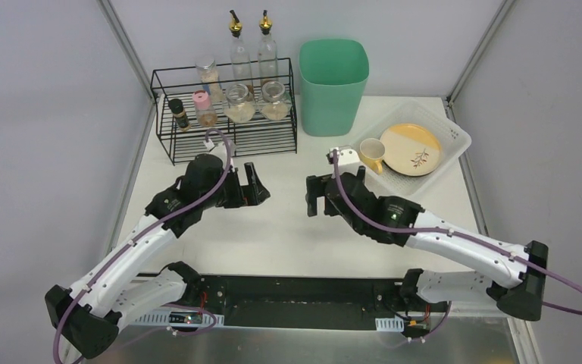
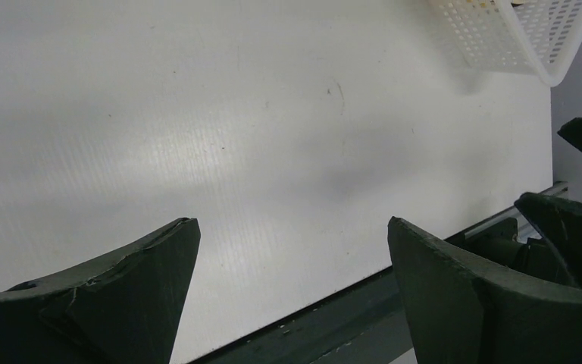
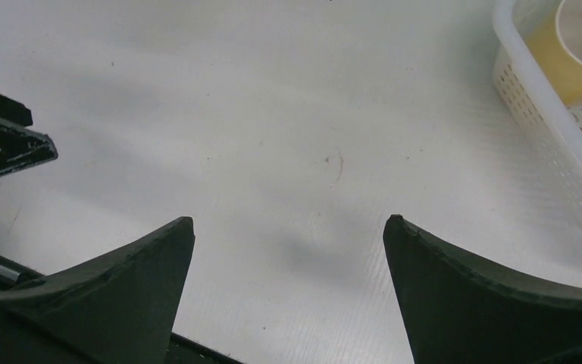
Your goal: Clear the kitchen counter
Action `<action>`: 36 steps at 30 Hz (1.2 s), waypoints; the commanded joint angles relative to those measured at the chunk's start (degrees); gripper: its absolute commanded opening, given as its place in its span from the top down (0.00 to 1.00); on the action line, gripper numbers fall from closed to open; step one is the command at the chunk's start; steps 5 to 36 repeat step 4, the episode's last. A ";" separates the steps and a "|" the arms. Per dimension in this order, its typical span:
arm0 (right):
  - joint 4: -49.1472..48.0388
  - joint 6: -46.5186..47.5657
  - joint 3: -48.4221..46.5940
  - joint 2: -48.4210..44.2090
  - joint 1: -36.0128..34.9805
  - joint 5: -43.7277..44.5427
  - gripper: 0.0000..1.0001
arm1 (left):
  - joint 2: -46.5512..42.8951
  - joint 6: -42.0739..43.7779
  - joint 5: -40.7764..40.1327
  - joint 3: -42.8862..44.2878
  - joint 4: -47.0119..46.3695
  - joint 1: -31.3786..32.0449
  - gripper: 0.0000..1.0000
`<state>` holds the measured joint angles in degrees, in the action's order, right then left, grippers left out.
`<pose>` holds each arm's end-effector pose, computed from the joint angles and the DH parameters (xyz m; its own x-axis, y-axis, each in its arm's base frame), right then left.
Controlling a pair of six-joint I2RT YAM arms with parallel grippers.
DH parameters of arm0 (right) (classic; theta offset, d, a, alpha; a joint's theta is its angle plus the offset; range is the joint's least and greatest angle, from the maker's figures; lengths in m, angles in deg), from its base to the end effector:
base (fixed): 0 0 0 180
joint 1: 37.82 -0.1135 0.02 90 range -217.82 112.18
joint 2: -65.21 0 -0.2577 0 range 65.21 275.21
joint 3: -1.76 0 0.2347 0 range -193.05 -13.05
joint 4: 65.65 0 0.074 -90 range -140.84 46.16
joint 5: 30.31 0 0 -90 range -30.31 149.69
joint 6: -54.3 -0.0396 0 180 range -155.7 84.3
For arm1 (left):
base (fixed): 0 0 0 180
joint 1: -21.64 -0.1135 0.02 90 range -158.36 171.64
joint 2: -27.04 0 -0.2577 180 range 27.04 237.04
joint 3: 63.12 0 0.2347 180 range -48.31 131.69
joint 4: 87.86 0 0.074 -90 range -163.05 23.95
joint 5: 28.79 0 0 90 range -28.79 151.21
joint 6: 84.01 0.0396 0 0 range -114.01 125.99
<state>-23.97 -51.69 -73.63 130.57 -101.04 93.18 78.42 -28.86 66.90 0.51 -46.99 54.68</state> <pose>0.1253 0.1998 0.3325 -0.3741 -0.2313 -0.8981 -0.4471 0.8934 -0.0438 0.1555 -0.1058 0.3103 -0.6812 -0.2352 -0.6932 0.2757 0.7948 -0.5406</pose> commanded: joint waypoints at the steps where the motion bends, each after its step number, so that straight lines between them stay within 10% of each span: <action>1: -2.52 0.99 2.17 -6.24 -2.21 2.80 0.01 | -0.43 2.57 -3.01 2.96 1.27 0.28 0.01; 36: -2.08 0.86 3.02 -6.86 -2.19 7.19 0.01 | 0.31 2.40 -3.82 3.15 1.60 0.27 0.01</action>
